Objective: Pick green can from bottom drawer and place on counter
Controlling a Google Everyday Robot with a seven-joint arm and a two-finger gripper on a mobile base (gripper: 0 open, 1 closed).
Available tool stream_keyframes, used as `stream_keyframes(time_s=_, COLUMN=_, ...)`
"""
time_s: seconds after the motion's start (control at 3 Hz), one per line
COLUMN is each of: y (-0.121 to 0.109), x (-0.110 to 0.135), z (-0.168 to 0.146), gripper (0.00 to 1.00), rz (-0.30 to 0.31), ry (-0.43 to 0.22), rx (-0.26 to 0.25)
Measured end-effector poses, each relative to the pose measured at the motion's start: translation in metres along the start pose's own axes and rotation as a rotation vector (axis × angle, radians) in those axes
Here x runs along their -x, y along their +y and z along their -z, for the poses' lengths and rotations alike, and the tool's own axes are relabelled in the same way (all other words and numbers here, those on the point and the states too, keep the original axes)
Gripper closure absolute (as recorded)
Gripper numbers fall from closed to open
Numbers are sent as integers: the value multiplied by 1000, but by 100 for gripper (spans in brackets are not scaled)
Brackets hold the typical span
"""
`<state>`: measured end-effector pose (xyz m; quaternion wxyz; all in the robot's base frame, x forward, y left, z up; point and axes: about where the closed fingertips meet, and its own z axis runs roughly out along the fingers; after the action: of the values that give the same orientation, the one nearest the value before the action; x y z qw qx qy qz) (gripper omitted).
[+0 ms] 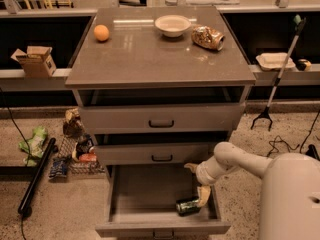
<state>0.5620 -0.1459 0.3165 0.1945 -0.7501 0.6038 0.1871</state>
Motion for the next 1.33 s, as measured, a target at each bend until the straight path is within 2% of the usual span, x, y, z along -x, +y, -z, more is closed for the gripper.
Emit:
stream_keyframes(time_s=0.67, y=-11, x=-35, z=-68, gripper=0, rz=22, ry=-34, rx=8)
stream_keyframes(time_s=1.33, y=-3, x=-78, z=-102, gripper=0, rz=-3, ry=-35, rx=-35)
